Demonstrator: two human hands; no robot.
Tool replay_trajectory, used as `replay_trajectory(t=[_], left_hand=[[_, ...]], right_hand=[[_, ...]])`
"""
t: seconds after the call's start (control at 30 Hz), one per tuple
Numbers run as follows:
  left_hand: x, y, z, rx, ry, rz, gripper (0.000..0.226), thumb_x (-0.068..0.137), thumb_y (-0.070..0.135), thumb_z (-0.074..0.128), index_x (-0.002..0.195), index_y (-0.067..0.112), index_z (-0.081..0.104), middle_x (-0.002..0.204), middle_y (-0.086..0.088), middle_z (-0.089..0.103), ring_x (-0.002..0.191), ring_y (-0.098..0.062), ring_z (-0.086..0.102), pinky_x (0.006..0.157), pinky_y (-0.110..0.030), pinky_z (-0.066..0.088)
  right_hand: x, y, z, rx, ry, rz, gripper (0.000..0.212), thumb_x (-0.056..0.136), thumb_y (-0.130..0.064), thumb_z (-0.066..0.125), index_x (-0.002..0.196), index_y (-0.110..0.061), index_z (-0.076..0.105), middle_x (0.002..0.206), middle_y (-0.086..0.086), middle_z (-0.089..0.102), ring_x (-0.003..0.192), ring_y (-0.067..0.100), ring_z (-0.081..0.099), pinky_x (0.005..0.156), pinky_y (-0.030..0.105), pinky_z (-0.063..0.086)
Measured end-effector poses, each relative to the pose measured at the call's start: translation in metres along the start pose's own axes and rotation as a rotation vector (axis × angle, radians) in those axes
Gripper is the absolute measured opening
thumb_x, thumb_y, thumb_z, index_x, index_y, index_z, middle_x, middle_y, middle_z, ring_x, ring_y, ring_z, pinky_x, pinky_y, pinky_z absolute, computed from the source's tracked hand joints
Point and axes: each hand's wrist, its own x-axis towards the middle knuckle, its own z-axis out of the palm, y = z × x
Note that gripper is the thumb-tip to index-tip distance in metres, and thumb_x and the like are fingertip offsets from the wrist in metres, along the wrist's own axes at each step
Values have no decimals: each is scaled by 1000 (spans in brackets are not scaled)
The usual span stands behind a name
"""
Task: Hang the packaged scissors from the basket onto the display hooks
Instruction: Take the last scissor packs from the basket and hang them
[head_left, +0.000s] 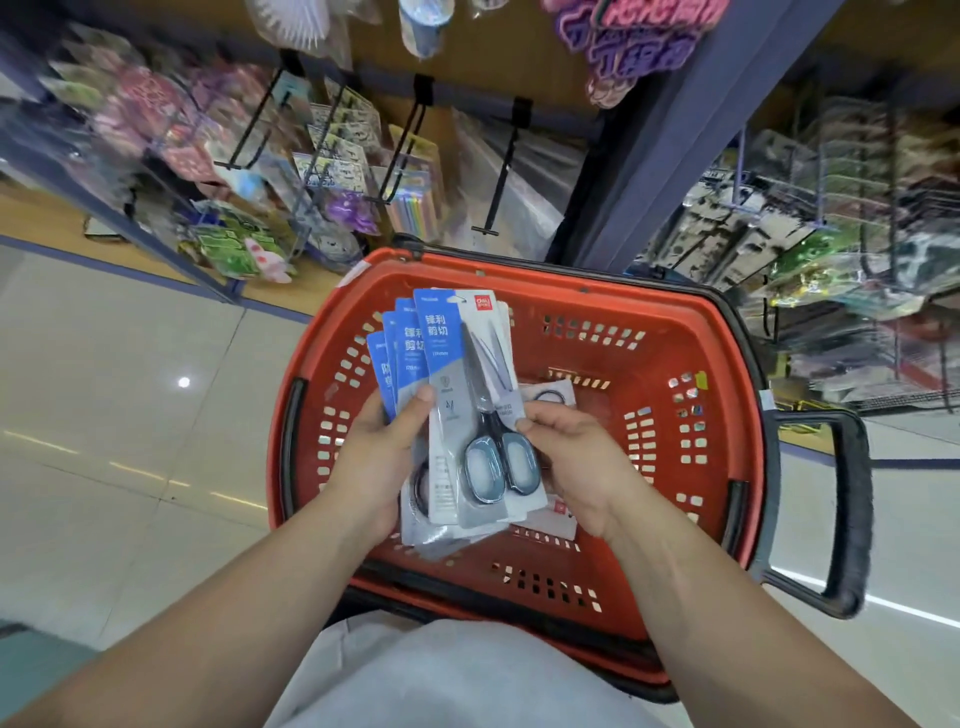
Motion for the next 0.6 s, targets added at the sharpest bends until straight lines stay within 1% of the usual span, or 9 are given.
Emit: replay_trajectory(t=[0.03, 0.1, 0.17, 0.2, 0.23, 0.37, 0.47, 0.53, 0.6], left_hand=[[-1, 0, -1, 4, -6, -4, 40, 86, 35, 73, 124, 23, 70, 117, -5, 79, 110, -29, 75, 97, -49, 57], [-2, -1, -3, 6, -8, -11, 29, 92, 29, 72, 121, 24, 70, 114, -6, 80, 105, -30, 76, 91, -49, 59], [-2, -3, -5, -20, 5, -31, 25, 97, 24, 69, 123, 24, 69, 112, -6, 80, 99, -28, 77, 86, -47, 60], [-2, -3, -5, -44, 11, -46, 26, 98, 24, 68, 124, 24, 69, 111, -6, 80, 98, -28, 78, 85, -46, 60], [-3, -2, -6, -66, 8, -59, 26, 99, 23, 66, 125, 23, 68, 112, -6, 80, 99, -28, 78, 85, -46, 60], [-4, -4, -6, -75, 5, -67, 25, 103, 12, 61, 124, 23, 69, 112, -5, 80, 95, -24, 78, 80, -44, 60], [0, -8, -6, -48, 66, -67, 24, 104, 11, 60, 122, 22, 70, 109, -6, 81, 93, -25, 79, 81, -45, 61], [2, -10, -6, -44, 105, -78, 21, 105, 14, 59, 122, 23, 68, 105, -2, 82, 92, -24, 79, 79, -45, 61], [5, -10, -8, -40, 135, -76, 18, 106, 16, 58, 119, 25, 67, 100, 1, 82, 87, -20, 80, 73, -42, 61]], right_hand=[[-1, -1, 2, -1, 2, -10, 26, 106, -9, 55, 99, -19, 77, 88, -3, 77, 74, 12, 64, 59, 25, 49], [0, -2, 5, -5, 15, -32, 25, 106, -8, 55, 101, -19, 77, 90, -3, 79, 74, 10, 67, 59, 24, 53], [2, -3, 8, 10, 45, -63, 21, 105, -8, 57, 107, -15, 77, 98, 2, 80, 83, 15, 70, 75, 32, 60], [3, -3, 8, 13, 66, -75, 20, 105, -9, 58, 112, -13, 76, 104, 5, 80, 89, 18, 71, 84, 38, 59], [3, -4, 9, 21, 78, -84, 21, 105, -10, 57, 115, -13, 76, 107, 6, 79, 92, 19, 70, 86, 41, 58], [-1, -10, 8, 25, 33, -106, 28, 108, -10, 50, 108, -18, 76, 94, 1, 78, 78, 14, 69, 66, 30, 56], [-1, -11, 7, -23, 8, -109, 32, 107, -8, 51, 100, -20, 79, 91, 2, 78, 77, 16, 67, 66, 30, 53], [-1, -14, 6, -23, 46, -85, 38, 105, -6, 49, 89, -23, 78, 80, 1, 73, 71, 17, 62, 62, 29, 49], [-2, -15, 2, -33, 114, -78, 32, 102, -9, 47, 88, -21, 73, 78, 0, 69, 70, 18, 59, 63, 30, 48]])
